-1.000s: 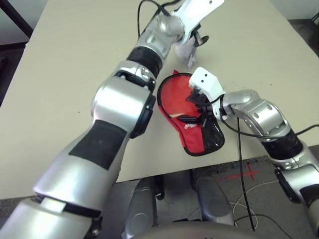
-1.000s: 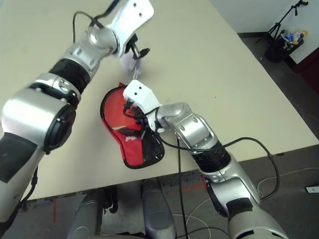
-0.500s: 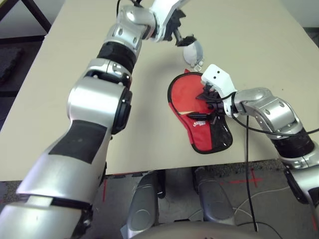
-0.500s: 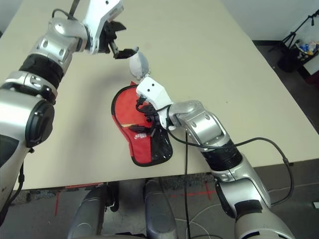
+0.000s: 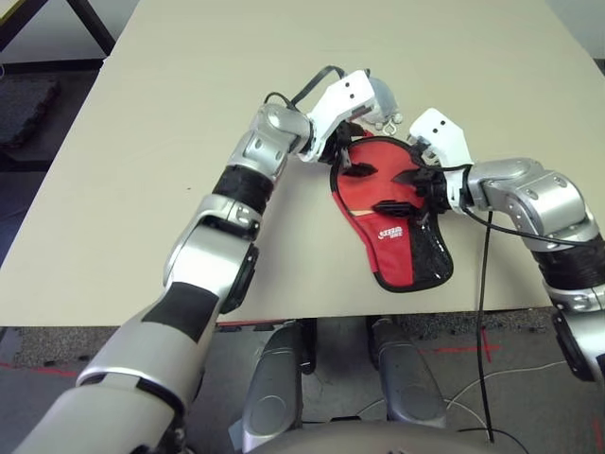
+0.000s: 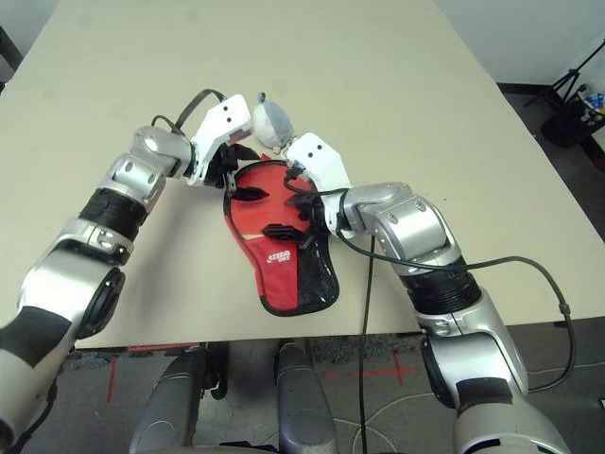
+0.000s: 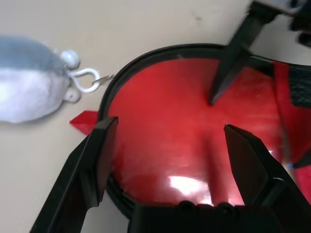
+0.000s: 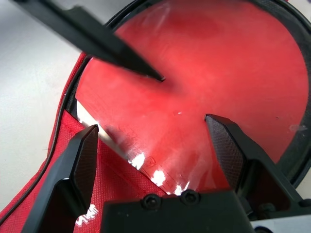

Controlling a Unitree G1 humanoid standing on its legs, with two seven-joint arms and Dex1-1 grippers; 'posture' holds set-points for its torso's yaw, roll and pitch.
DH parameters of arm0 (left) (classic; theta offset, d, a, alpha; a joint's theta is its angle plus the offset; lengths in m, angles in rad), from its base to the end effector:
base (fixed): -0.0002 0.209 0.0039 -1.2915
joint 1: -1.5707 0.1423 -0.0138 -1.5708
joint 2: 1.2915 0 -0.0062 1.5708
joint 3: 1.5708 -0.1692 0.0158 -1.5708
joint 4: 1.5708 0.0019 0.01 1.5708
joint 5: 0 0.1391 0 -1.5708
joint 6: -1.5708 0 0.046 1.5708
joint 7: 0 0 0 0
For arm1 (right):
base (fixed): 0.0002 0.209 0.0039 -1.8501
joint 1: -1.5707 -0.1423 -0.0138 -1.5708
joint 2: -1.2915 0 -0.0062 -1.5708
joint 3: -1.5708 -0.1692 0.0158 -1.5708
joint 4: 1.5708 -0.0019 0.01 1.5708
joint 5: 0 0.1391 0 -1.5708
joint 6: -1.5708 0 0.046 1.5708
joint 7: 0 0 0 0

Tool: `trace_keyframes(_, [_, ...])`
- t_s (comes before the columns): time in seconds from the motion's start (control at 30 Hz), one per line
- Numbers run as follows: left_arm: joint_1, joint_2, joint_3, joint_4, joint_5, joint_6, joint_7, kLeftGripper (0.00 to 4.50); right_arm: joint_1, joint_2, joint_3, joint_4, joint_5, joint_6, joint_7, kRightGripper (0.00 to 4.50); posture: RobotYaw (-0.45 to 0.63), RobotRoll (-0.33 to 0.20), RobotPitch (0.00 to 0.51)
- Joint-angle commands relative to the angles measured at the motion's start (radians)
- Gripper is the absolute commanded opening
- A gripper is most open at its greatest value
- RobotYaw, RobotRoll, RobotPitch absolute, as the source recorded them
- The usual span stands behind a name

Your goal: Store the ping-pong paddle in its case and zip it.

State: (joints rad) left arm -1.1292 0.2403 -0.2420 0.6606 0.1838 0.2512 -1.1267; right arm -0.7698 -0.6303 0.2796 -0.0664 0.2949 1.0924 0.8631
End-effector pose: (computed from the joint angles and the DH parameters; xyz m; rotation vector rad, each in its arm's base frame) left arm 0.3470 0.1019 0.2357 0.7020 0.1578 -1.2099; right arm 0.2833 -0.1701 0.2109 -0.3452 0.5760 0.9173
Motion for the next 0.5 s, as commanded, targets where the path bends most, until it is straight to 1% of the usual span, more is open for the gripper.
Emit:
trace_keyframes(0.03, [0.044,0.010,-0.038,-0.064,-0.014,0.029,-0.023,4.45,0.021,-0.010,0.023,0.046,-0.014,0.022,-0.012,4.50,-0.16,0.000,0.245])
trace_keyframes(0.17, [0.066,0.023,-0.062,-0.104,-0.014,0.067,-0.040,4.45,0.017,-0.011,0.021,0.050,-0.013,0.019,-0.015,4.50,-0.16,0.000,0.243])
trace_keyframes(0.3, [0.082,0.028,-0.089,-0.086,0.002,0.092,-0.025,4.45,-0.002,-0.009,0.004,0.059,-0.009,0.022,-0.019,4.50,-0.16,0.000,0.240])
trace_keyframes(0.37, [0.082,0.028,-0.099,-0.071,0.007,0.116,-0.023,4.45,-0.021,0.000,-0.024,0.069,0.003,0.037,-0.028,4.50,-0.15,0.000,0.239])
trace_keyframes(0.5, [0.069,0.024,-0.119,-0.016,0.029,0.107,0.013,4.45,-0.083,0.030,-0.090,0.105,0.021,0.061,-0.063,4.50,-0.15,0.000,0.240])
